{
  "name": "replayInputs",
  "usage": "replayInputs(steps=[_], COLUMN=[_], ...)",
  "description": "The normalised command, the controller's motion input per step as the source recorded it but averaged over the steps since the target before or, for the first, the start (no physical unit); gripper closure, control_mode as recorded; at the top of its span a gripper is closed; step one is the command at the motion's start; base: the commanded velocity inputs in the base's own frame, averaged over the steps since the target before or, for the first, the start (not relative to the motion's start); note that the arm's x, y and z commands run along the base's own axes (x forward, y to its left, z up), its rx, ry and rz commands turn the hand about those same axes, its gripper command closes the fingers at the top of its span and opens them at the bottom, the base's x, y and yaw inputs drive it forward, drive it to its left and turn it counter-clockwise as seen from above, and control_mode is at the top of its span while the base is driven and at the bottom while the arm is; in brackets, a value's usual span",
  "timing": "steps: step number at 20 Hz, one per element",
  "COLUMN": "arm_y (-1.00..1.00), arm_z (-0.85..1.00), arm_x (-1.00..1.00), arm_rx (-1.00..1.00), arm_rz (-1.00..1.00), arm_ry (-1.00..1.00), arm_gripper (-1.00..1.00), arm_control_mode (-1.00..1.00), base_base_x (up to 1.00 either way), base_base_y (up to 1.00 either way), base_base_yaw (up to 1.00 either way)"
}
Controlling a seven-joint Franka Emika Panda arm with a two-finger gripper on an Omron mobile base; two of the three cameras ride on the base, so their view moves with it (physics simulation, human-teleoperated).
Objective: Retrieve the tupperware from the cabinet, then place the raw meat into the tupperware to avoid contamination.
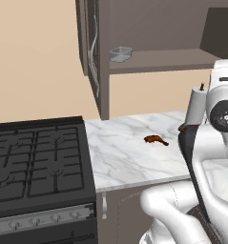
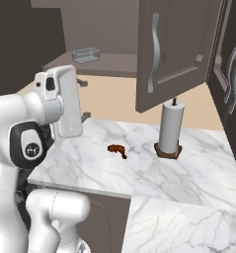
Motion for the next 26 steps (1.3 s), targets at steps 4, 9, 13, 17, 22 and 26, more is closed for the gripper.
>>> replayInputs(steps=[4,9,13,17,22,26], arm_y=[-0.34,-0.36,-0.46,-0.44,-0.55,-0.7], arm_z=[0.0,0.0,0.0,0.0,0.0,0.0], arm_x=[0.66,0.54,0.26,0.16,0.02,-0.01], arm_rx=[0.0,0.0,0.0,0.0,0.0,0.0], arm_rz=[-0.14,-0.18,-0.18,-0.17,-0.17,-0.19], arm_ry=[-0.02,-0.03,-0.06,-0.07,-0.07,-0.06], arm_gripper=[-1.0,-1.0,-1.0,-1.0,-1.0,-1.0], arm_control_mode=[-1.0,-1.0,-1.0,-1.0,-1.0,-1.0], base_base_x=[0.0,0.0,0.0,0.0,0.0,0.0], base_base_y=[0.0,0.0,0.0,0.0,0.0,0.0], base_base_yaw=[0.0,0.0,0.0,0.0,0.0,0.0])
